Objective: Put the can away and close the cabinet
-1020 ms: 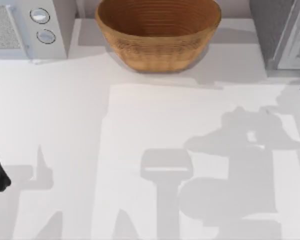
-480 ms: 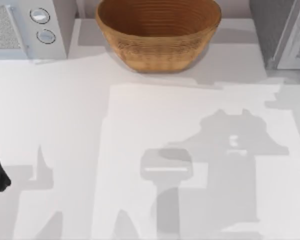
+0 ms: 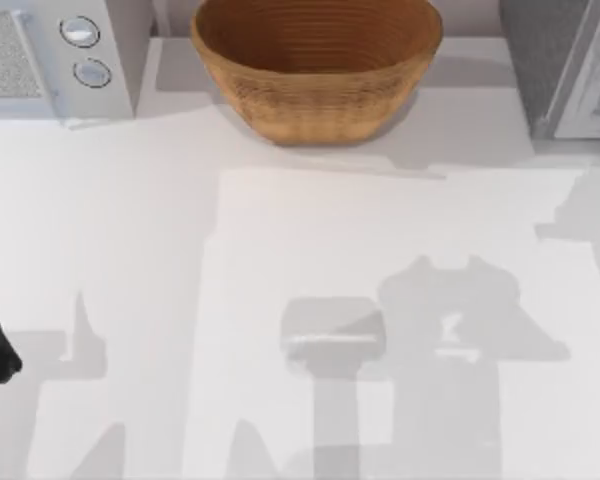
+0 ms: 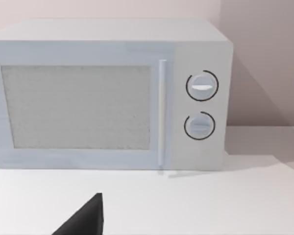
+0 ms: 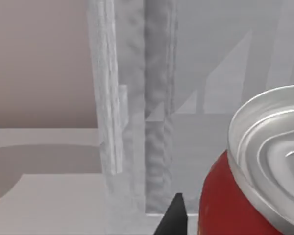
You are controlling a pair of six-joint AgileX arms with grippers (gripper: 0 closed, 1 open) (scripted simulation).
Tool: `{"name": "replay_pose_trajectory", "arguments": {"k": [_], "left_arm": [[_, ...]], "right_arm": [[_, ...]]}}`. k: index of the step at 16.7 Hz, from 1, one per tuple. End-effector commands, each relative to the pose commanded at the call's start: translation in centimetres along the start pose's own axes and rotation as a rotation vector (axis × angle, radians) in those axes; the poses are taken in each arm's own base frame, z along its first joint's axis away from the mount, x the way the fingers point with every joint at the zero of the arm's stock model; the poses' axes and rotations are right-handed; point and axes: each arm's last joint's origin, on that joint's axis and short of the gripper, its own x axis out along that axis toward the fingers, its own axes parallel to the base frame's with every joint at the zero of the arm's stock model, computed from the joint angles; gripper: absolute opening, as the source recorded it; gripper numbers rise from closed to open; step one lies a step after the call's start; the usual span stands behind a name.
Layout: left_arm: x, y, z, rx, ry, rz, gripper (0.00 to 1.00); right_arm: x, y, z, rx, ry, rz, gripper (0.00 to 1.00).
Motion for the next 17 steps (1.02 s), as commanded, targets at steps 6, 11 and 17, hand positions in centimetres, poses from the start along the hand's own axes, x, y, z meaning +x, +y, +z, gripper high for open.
{"name": "replay_pose_trajectory", "arguments": {"k": [6,11,17], "left_arm": [[0.0,0.0,0.0,0.000,0.000,0.000,1.00],[0.0,0.0,0.0,0.000,0.000,0.000,1.00],[0.0,0.0,0.0,0.000,0.000,0.000,1.00]], "right_arm": [[-7.8,0.0,0.1,-0.002,-0.094,0.002,0.00],[-12.5,0.0,-2.9,-0.003,-0.166,0.006,0.00],[-13.8,-0.1,-6.6,-0.003,-0.174,0.009,0.00]]}}
